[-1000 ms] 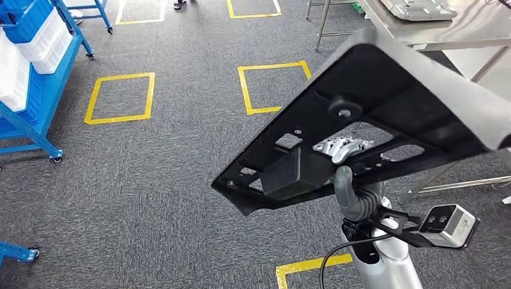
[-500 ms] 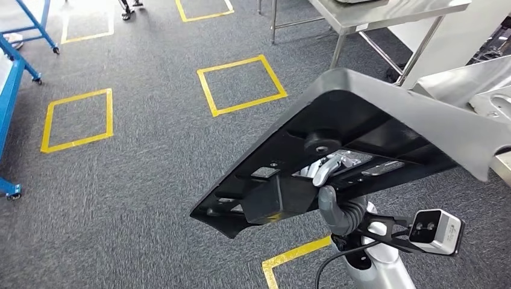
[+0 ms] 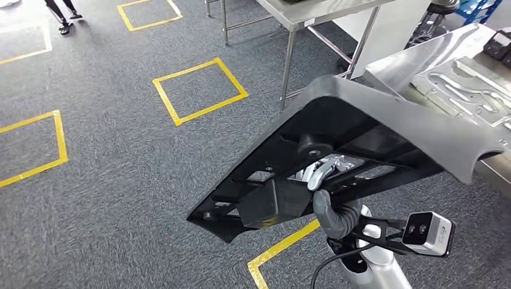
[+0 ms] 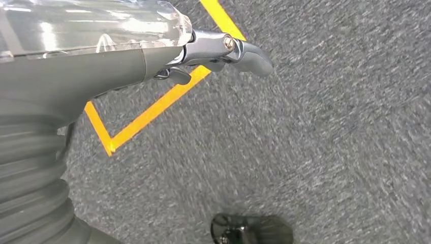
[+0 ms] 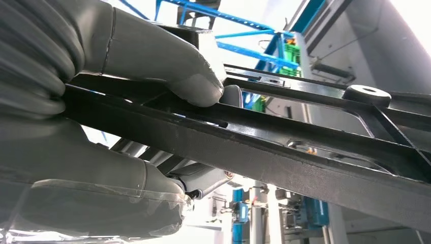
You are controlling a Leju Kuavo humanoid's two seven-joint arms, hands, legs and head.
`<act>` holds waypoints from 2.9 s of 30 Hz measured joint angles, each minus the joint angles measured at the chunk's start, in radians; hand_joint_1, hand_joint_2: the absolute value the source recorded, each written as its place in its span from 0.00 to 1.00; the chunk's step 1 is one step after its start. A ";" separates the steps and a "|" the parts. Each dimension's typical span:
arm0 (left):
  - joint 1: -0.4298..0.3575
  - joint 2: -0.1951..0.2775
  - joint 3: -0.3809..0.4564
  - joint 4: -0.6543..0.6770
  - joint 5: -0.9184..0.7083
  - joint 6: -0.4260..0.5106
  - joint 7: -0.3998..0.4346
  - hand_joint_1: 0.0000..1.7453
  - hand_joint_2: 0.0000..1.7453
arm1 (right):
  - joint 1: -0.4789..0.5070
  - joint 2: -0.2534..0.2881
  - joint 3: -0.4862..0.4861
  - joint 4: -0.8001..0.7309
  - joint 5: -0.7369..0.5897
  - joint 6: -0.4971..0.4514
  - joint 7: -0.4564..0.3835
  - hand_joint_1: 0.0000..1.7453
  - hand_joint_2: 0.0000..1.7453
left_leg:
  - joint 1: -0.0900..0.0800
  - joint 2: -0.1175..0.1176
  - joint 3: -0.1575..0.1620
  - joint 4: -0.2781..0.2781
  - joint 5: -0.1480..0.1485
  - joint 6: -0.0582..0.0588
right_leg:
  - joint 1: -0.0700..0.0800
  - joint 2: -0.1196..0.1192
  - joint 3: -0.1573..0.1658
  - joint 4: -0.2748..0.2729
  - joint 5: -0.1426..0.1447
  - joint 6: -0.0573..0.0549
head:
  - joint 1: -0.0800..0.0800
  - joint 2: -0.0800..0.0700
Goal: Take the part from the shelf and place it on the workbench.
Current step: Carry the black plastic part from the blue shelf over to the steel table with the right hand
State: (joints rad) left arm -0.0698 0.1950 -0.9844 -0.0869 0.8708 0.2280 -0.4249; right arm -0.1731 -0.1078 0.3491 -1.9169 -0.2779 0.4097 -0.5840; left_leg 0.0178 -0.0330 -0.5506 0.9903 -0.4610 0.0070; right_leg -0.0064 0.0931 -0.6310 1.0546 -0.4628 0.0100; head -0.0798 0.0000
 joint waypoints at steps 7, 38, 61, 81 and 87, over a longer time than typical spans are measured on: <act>0.006 0.001 0.013 0.000 0.000 0.002 0.002 0.00 1.00 | 0.005 -0.010 0.002 0.008 0.002 -0.003 -0.001 1.00 1.00 | -0.003 0.092 0.005 -0.003 -0.006 0.006 | -0.007 -0.102 -0.074 0.159 -0.047 0.015 | 0.000 0.000; 0.012 -0.005 0.089 0.000 0.000 0.002 0.012 0.00 1.00 | -0.092 -0.011 0.029 0.054 -0.043 -0.014 0.032 1.00 1.00 | 0.000 0.098 -0.008 0.012 -0.008 0.004 | -0.008 -0.111 -0.053 0.131 -0.035 0.020 | 0.000 0.000; 0.006 -0.002 0.084 0.000 0.000 -0.019 0.013 0.00 1.00 | -0.085 -0.016 0.034 0.068 -0.044 -0.039 0.007 1.00 1.00 | 0.000 0.004 -0.005 0.008 -0.003 0.004 | -0.002 -0.007 0.001 -0.003 0.004 0.006 | 0.000 0.000; 0.007 -0.007 0.068 0.000 0.000 -0.018 0.008 0.00 1.00 | -0.087 -0.017 0.035 0.065 -0.008 -0.060 0.028 1.00 1.00 | -0.002 0.042 -0.122 0.300 -0.163 -0.042 | 0.000 -0.073 0.024 -0.040 0.024 -0.037 | 0.000 0.000; 0.005 -0.005 0.069 0.000 0.000 -0.027 0.016 0.00 1.00 | -0.086 -0.016 0.035 0.065 0.000 -0.065 0.025 1.00 1.00 | -0.008 0.019 -0.024 0.037 -0.010 -0.016 | 0.006 -0.042 0.024 -0.032 0.019 -0.022 | 0.000 0.000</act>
State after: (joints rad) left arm -0.0653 0.1902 -0.9150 -0.0870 0.8705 0.2014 -0.4086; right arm -0.2589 -0.1233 0.3839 -1.8521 -0.2776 0.3450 -0.5586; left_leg 0.0100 -0.0140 -0.5742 1.0277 -0.4713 -0.0091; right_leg -0.0003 0.0514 -0.6068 1.0228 -0.4434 -0.0120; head -0.0801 0.0000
